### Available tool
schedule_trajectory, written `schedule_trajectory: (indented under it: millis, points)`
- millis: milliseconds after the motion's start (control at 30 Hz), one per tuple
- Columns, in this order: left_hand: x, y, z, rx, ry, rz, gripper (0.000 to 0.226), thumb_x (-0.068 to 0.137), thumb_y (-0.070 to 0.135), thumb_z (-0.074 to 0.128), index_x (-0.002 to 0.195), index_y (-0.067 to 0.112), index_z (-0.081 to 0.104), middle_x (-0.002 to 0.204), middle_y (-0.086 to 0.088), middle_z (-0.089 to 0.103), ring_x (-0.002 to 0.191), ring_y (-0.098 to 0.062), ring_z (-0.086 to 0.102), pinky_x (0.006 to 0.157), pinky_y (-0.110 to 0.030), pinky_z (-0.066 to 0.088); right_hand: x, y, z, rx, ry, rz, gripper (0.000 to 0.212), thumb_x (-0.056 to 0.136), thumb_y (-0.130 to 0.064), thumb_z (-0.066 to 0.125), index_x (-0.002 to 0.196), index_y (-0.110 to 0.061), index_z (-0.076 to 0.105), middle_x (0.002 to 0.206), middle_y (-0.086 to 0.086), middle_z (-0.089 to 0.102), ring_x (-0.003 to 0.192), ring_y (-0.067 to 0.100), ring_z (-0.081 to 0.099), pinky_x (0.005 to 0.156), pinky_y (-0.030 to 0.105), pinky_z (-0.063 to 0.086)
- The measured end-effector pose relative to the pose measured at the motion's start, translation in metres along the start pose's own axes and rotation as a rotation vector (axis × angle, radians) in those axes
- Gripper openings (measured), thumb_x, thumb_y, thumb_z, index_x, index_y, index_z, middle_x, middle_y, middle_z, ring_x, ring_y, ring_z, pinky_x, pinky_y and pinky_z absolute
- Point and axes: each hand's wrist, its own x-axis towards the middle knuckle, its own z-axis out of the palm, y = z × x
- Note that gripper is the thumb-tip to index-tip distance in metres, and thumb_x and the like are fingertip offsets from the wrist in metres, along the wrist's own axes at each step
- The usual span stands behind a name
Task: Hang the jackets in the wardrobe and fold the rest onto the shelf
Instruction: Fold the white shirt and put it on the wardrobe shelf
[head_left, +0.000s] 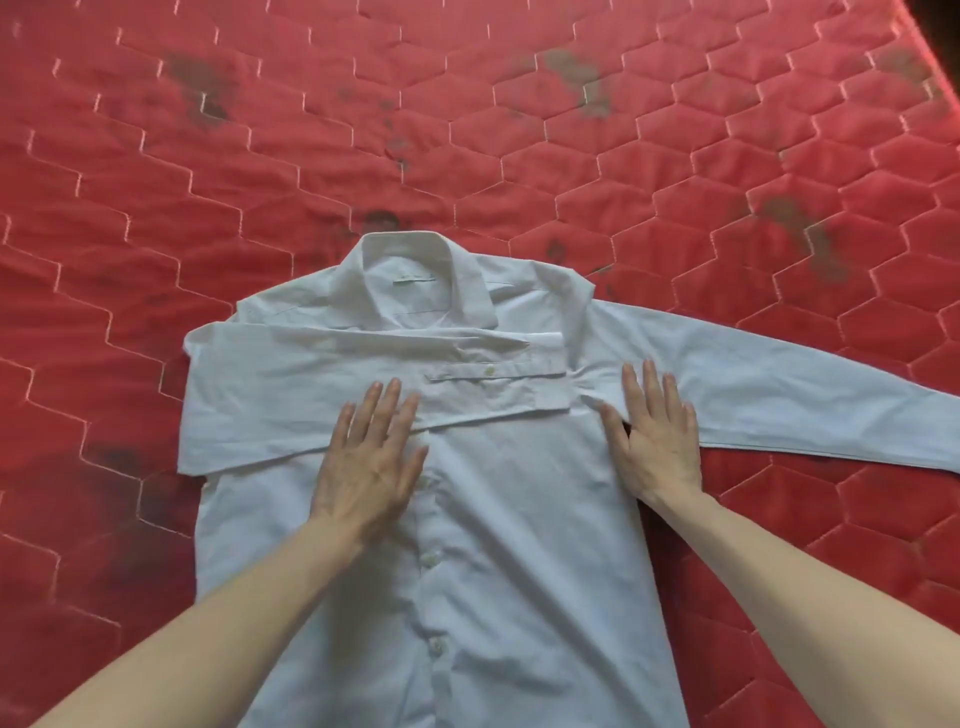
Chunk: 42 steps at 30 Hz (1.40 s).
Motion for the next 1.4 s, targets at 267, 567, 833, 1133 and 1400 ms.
schedule_trajectory:
  millis: [267,567,833,1133,1400]
  points:
    - [0.090,0.180,0.042,0.023,-0.117,0.161,0.064,0.111,0.045,0.025,0.167,0.017,0.013,0.176,-0.005,0.003,0.162,-0.023,-0.002,0.131,-0.043,0.002,0.015,0.174,-0.020,0.011,0.014,0.158,0.069,0.105,-0.061,0.017,0.165,-0.036,-0.004,0.174,-0.003,-0.012,0.160,0.020,-0.012,0.128,0.048,-0.001]
    - [0.103,0.243,0.068,0.062,-0.215,0.030,0.077,0.106,0.060,0.022,0.166,0.026,-0.012,0.171,-0.010,-0.026,0.157,-0.032,-0.027,0.128,-0.048,-0.012,0.016,0.283,-0.052,0.393,0.263,0.701,0.072,0.104,-0.044,0.049,0.165,-0.022,0.017,0.172,0.011,0.009,0.158,0.033,0.010,0.124,0.053,0.013]
    - [0.106,0.240,0.039,0.005,-0.327,0.065,0.081,0.103,0.069,0.023,0.167,0.027,-0.004,0.173,-0.011,-0.017,0.160,-0.030,-0.018,0.129,-0.045,-0.009,0.035,0.298,-0.077,0.656,0.388,0.966,0.100,0.066,-0.050,0.087,0.150,-0.017,0.043,0.144,0.019,0.055,0.134,0.039,0.049,0.109,0.052,0.044]
    - [0.081,0.244,-0.009,-0.539,-0.057,-0.065,0.039,0.105,0.048,0.050,0.131,0.024,0.067,0.132,0.006,0.069,0.127,-0.016,0.058,0.111,-0.035,0.041,0.017,0.167,-0.143,0.536,0.338,0.379,0.041,0.086,-0.011,0.070,0.121,0.001,0.052,0.118,0.026,0.061,0.109,0.043,0.057,0.086,0.044,0.042]
    - [0.095,0.198,-0.088,-1.769,-0.118,-0.549,0.061,0.084,0.077,0.062,0.113,0.024,0.070,0.103,0.005,0.077,0.089,-0.008,0.075,0.070,-0.023,0.059,-0.039,-0.084,-0.123,0.776,0.343,-0.207,0.027,0.090,-0.008,0.069,0.115,-0.007,0.057,0.101,0.007,0.063,0.089,0.025,0.063,0.077,0.037,0.049]
